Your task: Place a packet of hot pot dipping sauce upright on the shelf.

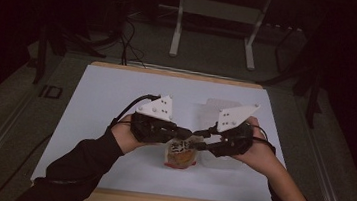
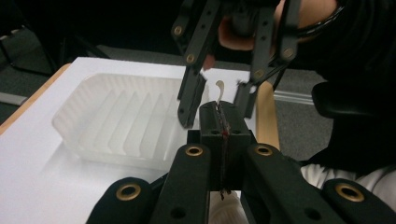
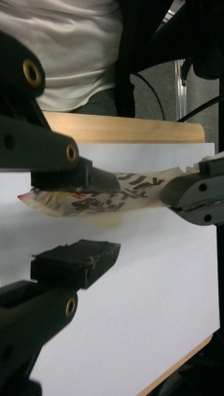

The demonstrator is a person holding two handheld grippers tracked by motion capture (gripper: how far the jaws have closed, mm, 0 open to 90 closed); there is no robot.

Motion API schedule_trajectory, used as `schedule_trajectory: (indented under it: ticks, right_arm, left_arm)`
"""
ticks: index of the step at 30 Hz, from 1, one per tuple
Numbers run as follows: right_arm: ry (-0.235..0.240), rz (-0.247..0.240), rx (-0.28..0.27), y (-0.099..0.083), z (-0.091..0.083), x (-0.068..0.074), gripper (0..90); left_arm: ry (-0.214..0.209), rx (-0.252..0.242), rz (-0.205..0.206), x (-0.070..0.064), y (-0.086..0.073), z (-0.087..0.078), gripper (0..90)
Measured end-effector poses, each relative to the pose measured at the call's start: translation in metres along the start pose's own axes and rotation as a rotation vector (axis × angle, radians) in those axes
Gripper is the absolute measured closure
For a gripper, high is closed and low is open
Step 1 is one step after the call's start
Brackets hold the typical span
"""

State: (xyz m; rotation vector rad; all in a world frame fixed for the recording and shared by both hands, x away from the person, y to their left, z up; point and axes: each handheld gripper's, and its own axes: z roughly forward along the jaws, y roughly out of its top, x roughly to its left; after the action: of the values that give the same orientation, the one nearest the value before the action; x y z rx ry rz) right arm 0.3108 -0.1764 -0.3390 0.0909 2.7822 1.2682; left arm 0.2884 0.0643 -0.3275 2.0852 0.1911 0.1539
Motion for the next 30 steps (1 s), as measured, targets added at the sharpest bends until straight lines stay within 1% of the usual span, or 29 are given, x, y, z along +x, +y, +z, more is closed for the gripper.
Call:
schedule_trajectory:
  ticks: [4, 5, 7, 10, 11, 13, 15, 16, 19, 20, 21, 22, 24, 25, 26, 27, 28, 30]
  right_arm:
    - [0.015, -0.011, 0.018, 0.001, 0.002, -0.001, 75.9]
    - [0.013, -0.015, 0.024, 0.001, 0.002, -0.001, 78.4]
    - [0.013, -0.017, 0.03, 0.001, 0.002, -0.001, 83.0]
    - [0.011, -0.027, 0.044, 0.002, 0.002, -0.001, 88.4]
    - [0.012, -0.032, 0.049, 0.002, 0.002, -0.001, 89.0]
    - [0.002, -0.038, 0.064, 0.003, 0.003, 0.001, 89.6]
    - [0.006, -0.034, 0.065, 0.003, 0.002, 0.001, 89.8]
    - [0.005, -0.032, 0.066, 0.003, 0.002, 0.001, 90.0]
    - [0.005, -0.035, 0.061, 0.004, 0.0, 0.001, 90.0]
    - [0.004, -0.035, 0.061, 0.005, -0.001, 0.001, 90.0]
    - [0.0, -0.037, 0.055, 0.006, -0.002, 0.001, 90.0]
    - [0.0, -0.039, 0.05, 0.007, -0.003, 0.001, 90.0]
    - [-0.002, -0.031, 0.044, 0.008, -0.006, 0.0, 90.0]
    - [-0.012, -0.032, 0.046, 0.008, -0.007, 0.001, 90.0]
    - [-0.018, -0.032, 0.045, 0.008, -0.007, 0.0, 90.0]
    - [-0.013, -0.026, 0.052, 0.008, -0.008, 0.0, 90.0]
    - [-0.025, -0.023, 0.05, 0.007, -0.009, 0.0, 90.0]
    - [-0.027, -0.017, 0.047, 0.007, -0.01, -0.002, 90.0]
  left_arm:
    - [0.001, 0.0, 0.004, 0.0, 0.002, 0.002, 90.0]
    - [-0.004, -0.003, 0.002, 0.001, 0.002, 0.002, 90.0]
    - [0.004, 0.001, 0.004, 0.001, 0.002, 0.003, 90.0]
    - [-0.001, -0.001, -0.002, 0.001, 0.002, 0.004, 90.0]
    - [-0.003, 0.002, 0.003, 0.001, 0.002, 0.004, 90.0]
    - [-0.009, -0.001, 0.0, 0.002, 0.001, 0.005, 90.0]
    - [-0.006, -0.004, -0.001, 0.002, 0.001, 0.005, 90.0]
    - [-0.019, -0.011, 0.004, 0.003, 0.0, 0.004, 90.0]
    - [-0.033, -0.027, 0.006, 0.005, 0.0, 0.003, 89.8]
    - [-0.031, -0.042, 0.001, 0.005, 0.001, 0.002, 89.4]
    - [-0.031, -0.048, 0.004, 0.005, 0.001, 0.001, 89.0]
    - [-0.027, -0.068, 0.005, 0.005, 0.002, -0.001, 88.8]
    - [-0.025, -0.092, -0.011, 0.005, 0.003, -0.005, 86.5]
    - [-0.015, -0.102, -0.007, 0.005, 0.004, -0.008, 84.3]
    - [-0.003, -0.11, -0.015, 0.006, 0.004, -0.011, 82.1]
    - [0.0, -0.122, -0.021, 0.006, 0.004, -0.014, 81.5]
    - [0.013, -0.131, -0.022, 0.006, 0.004, -0.017, 79.4]
    - [0.017, -0.149, -0.017, 0.004, 0.004, -0.023, 73.1]
